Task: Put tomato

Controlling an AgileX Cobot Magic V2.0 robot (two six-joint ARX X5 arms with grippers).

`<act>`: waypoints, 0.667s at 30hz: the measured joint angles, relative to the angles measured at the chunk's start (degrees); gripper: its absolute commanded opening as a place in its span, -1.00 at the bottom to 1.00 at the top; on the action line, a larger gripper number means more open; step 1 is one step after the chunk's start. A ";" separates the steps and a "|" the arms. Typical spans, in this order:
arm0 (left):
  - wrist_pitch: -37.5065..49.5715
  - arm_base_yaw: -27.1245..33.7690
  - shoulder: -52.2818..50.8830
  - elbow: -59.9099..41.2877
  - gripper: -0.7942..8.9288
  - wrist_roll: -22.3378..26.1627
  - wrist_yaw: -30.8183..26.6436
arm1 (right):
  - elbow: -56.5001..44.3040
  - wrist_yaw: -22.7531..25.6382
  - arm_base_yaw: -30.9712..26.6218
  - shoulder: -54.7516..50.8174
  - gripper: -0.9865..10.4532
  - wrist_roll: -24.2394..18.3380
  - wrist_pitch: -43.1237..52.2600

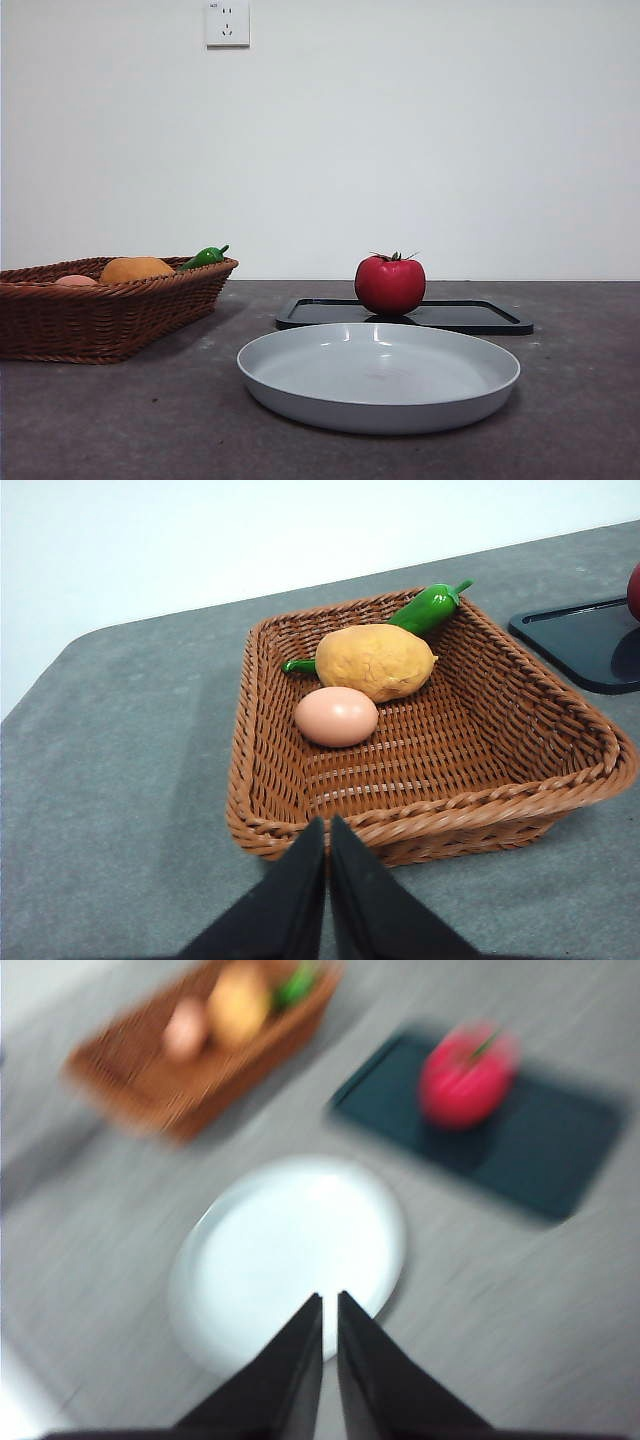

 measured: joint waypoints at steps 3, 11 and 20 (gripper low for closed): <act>0.00 0.00 0.00 0.00 -0.82 0.00 0.00 | -6.01 0.02 -7.10 -5.57 -0.80 -0.81 9.09; 0.00 0.00 0.00 0.00 -0.82 -0.02 0.00 | -28.46 7.39 -17.64 -19.96 -0.80 -0.76 28.74; 0.00 0.00 0.00 0.00 -0.82 -0.02 0.00 | -42.47 15.69 -19.04 -28.70 -0.80 1.92 40.39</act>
